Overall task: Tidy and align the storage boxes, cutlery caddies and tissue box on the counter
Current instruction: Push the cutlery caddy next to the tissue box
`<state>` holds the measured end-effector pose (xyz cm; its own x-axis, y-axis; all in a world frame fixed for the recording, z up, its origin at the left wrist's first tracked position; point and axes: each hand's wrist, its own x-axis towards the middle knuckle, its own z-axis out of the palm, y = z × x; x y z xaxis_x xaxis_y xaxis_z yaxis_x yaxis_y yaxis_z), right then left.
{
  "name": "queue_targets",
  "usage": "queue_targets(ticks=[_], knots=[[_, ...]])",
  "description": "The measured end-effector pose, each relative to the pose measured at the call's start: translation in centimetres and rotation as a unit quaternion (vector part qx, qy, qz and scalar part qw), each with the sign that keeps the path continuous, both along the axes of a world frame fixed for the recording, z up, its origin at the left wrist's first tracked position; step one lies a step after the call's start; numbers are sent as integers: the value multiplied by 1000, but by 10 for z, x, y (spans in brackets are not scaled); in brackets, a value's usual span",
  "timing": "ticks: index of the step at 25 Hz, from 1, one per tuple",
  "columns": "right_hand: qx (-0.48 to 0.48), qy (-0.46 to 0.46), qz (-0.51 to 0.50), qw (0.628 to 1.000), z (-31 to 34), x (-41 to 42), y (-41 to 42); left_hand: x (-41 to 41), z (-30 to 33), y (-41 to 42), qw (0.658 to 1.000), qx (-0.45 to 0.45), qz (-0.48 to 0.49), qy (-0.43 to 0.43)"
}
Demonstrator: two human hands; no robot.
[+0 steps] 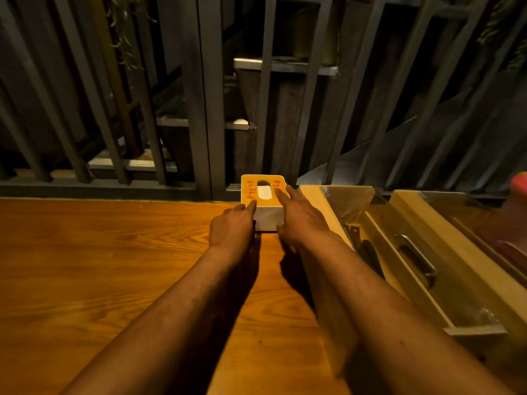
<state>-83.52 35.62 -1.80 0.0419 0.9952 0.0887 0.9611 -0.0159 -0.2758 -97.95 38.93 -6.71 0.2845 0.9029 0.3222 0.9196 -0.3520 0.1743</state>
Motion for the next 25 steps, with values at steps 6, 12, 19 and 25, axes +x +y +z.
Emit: queue_targets(ticks=[6, 12, 19, 25], knots=[[84, 108, -19, 990, -3, 79, -144, 44, 15, -133, 989, 9, -49, -141], [82, 86, -29, 992, -18, 174, -245, 101, 6, -241, 985, -41, -69, -153], [77, 48, 52, 995, -32, 202, -240, 126, -10, -249, 995, -22, -7, -96], [79, 38, 47, 995, -32, 202, -201, 125, -7, -210, 996, -10, -11, -90]])
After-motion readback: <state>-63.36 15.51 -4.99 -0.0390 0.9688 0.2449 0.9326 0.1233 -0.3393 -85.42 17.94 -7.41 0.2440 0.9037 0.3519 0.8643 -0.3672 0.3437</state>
